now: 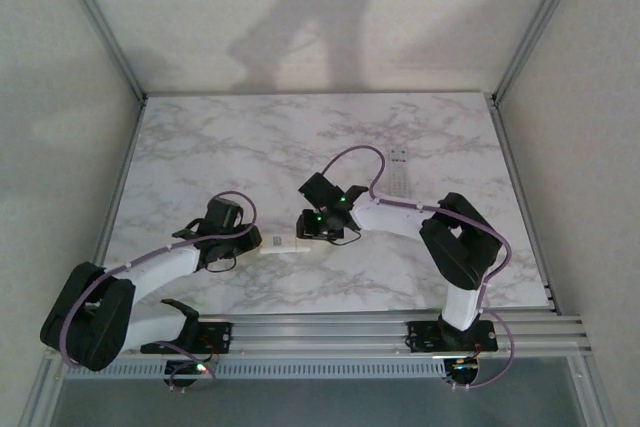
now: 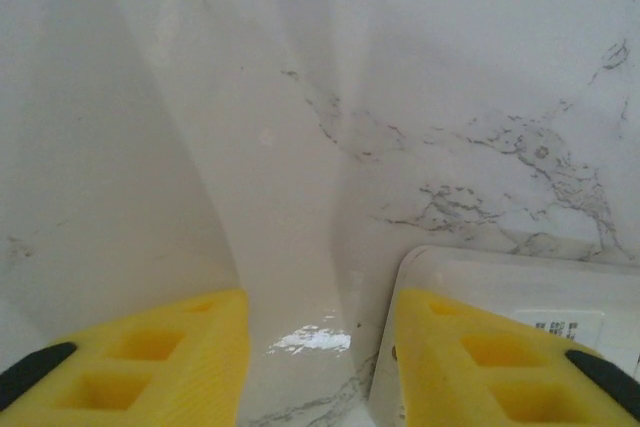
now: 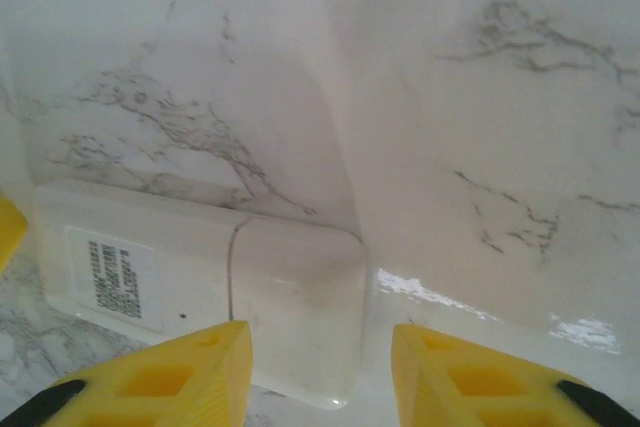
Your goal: Load the batteries into the remote control
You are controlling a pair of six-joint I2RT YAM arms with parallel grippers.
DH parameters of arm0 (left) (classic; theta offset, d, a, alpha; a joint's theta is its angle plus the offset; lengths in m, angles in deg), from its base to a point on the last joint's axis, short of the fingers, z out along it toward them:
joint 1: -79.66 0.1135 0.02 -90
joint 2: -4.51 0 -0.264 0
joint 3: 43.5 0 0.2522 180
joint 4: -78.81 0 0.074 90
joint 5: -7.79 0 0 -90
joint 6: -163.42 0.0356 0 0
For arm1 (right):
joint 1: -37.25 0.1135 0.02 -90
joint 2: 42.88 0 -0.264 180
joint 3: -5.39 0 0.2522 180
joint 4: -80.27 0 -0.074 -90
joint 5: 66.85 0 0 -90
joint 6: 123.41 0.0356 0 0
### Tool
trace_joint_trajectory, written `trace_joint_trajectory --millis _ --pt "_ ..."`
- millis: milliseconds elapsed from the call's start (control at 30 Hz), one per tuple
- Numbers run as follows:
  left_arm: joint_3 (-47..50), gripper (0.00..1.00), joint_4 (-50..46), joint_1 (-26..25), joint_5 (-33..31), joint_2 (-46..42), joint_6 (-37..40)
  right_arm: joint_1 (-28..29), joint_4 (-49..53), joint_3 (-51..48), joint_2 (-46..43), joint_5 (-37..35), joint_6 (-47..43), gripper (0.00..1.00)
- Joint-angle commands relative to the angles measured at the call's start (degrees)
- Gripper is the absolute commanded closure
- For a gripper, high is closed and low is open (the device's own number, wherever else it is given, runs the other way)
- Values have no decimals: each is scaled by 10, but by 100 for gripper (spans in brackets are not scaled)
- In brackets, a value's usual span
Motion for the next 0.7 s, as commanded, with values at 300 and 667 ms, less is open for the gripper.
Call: trace_joint_trajectory --millis 300,667 --pt "0 63 89 -48 90 61 -16 10 -77 -36 18 46 55 63" --pt "-4 56 97 -50 78 67 -21 21 -87 -35 7 46 77 63"
